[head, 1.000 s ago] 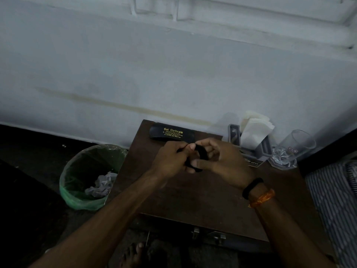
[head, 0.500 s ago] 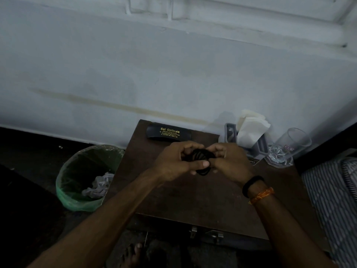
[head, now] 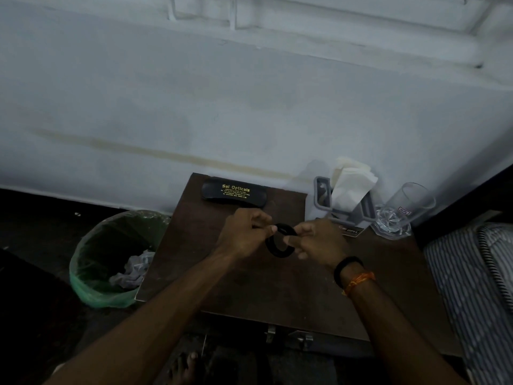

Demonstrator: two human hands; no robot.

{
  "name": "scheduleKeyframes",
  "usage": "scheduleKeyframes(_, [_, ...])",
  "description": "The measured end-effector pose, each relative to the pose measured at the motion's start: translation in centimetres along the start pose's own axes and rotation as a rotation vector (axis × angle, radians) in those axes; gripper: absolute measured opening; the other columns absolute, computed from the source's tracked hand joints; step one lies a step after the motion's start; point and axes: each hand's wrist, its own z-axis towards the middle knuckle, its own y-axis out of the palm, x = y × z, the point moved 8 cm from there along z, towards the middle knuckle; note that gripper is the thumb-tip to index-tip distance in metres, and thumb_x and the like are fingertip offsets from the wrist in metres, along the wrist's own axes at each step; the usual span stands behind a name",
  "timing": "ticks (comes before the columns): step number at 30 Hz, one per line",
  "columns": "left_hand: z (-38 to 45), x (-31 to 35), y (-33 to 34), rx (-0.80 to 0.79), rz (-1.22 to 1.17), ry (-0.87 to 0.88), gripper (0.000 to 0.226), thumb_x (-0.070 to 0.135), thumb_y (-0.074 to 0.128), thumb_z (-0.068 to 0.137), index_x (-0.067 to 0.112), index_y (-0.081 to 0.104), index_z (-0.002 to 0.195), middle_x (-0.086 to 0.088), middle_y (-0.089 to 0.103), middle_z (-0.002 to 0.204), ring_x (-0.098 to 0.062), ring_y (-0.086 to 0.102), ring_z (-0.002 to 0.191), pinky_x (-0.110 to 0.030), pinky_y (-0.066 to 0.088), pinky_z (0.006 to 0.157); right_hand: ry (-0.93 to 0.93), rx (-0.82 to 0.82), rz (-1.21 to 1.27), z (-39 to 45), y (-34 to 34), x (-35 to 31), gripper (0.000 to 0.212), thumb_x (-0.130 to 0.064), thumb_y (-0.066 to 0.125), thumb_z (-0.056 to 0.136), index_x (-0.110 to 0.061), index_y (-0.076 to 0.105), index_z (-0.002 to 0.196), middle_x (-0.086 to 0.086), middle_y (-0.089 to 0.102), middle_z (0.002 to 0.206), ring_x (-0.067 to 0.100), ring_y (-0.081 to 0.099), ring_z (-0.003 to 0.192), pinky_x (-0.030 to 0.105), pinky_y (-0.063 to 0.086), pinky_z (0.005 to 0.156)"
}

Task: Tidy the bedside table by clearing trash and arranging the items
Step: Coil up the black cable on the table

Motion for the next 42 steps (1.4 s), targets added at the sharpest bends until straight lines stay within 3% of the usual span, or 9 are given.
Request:
scheduleKeyframes(7, [1.0,-0.5,1.3,0.025,0.04,0.001,0.018,0.017,0.075,0.082,0.019,0.065,0.097,0.004,0.068,0.097,-0.011,0.065,0.093,-0.03,0.058,0.081,0.172,0.203,0.308,0.6,-0.2,2.9,0.017,-0.016,0.077,0.082,-0.025,0.064,0.077,0.005,0.071,0.091,0.018,0.073,0.074,0.028,0.061,0.069])
scheduleKeyframes(11, [1.5,-0.2,1.8,0.033,0.099,0.015,0.012,0.019,0.07,0.086,0.02,0.065,0.096,0.005,0.067,0.101,-0.008,0.062,0.099,-0.022,0.051,0.084,0.213,0.337,0.476,1.3,0.1,3.9,0.012,-0.014,0.077,0.082,-0.013,0.071,0.092,0.004,0.069,0.093,0.017,0.072,0.076,0.028,0.061,0.072])
scheduleKeyframes(15, [1.6,0.2,2.7,-0.013,0.14,0.028,0.021,0.016,0.066,0.09,0.019,0.062,0.11,0.003,0.064,0.116,-0.005,0.055,0.102,-0.008,0.04,0.076,0.184,0.437,0.396,1.9,0.5,4.0,0.019,-0.016,0.075,0.084,-0.006,0.073,0.1,-0.007,0.065,0.075,0.011,0.069,0.07,0.037,0.062,0.078])
scheduleKeyframes(19, [1.6,0.3,3.4,-0.046,0.204,0.055,0.039,0.013,0.063,0.092,0.018,0.053,0.129,-0.001,0.059,0.131,-0.004,0.051,0.106,-0.001,0.035,0.065,0.169,0.509,0.249,2.3,0.3,3.6,0.024,-0.02,0.073,0.086,-0.006,0.072,0.106,0.006,0.073,0.093,0.024,0.071,0.089,0.039,0.059,0.084])
scheduleKeyframes(22, [1.5,0.6,3.4,-0.037,0.274,0.118,0.053,0.009,0.064,0.089,0.019,0.046,0.138,-0.005,0.057,0.135,-0.018,0.053,0.123,-0.008,0.039,0.087,0.118,0.501,-0.053,2.0,0.2,2.5,0.013,-0.019,0.067,0.089,-0.009,0.072,0.095,0.009,0.072,0.095,0.023,0.068,0.091,0.026,0.052,0.077])
scheduleKeyframes(25, [1.3,0.4,3.6,-0.04,0.426,0.159,0.059,0.014,0.063,0.089,0.023,0.042,0.143,-0.007,0.05,0.139,-0.025,0.042,0.128,-0.029,0.038,0.103,0.073,0.488,-0.235,1.5,0.2,1.7,0.021,-0.019,0.064,0.091,-0.011,0.068,0.109,0.01,0.071,0.107,0.026,0.065,0.102,0.03,0.051,0.083])
scheduleKeyframes(29, [1.1,0.8,3.3,0.048,0.405,0.25,0.046,0.025,0.063,0.091,0.025,0.046,0.133,-0.007,0.052,0.126,-0.022,0.053,0.114,-0.029,0.047,0.093,-0.044,0.469,-0.333,1.0,0.3,1.0,0.046,-0.023,0.064,0.092,-0.014,0.054,0.135,0.01,0.062,0.13,0.028,0.056,0.121,0.039,0.047,0.099])
scheduleKeyframes(35, [1.4,1.4,3.6,0.103,0.388,0.256,0.038,0.045,0.067,0.086,0.022,0.044,0.106,-0.002,0.056,0.108,-0.014,0.055,0.092,-0.019,0.045,0.066,-0.103,0.417,-0.45,1.2,0.3,0.1,0.047,-0.013,0.054,0.097,-0.012,0.046,0.143,0.013,0.056,0.136,0.029,0.052,0.126,0.038,0.043,0.102])
scheduleKeyframes(42, [2.5,0.7,4.1,0.089,0.31,0.189,0.042,0.043,0.071,0.083,0.02,0.052,0.112,-0.002,0.061,0.11,-0.017,0.058,0.1,-0.026,0.054,0.077,-0.106,0.417,-0.447,1.4,0.0,-0.4,0.039,-0.009,0.054,0.096,-0.008,0.054,0.134,0.015,0.062,0.128,0.031,0.057,0.12,0.04,0.047,0.098])
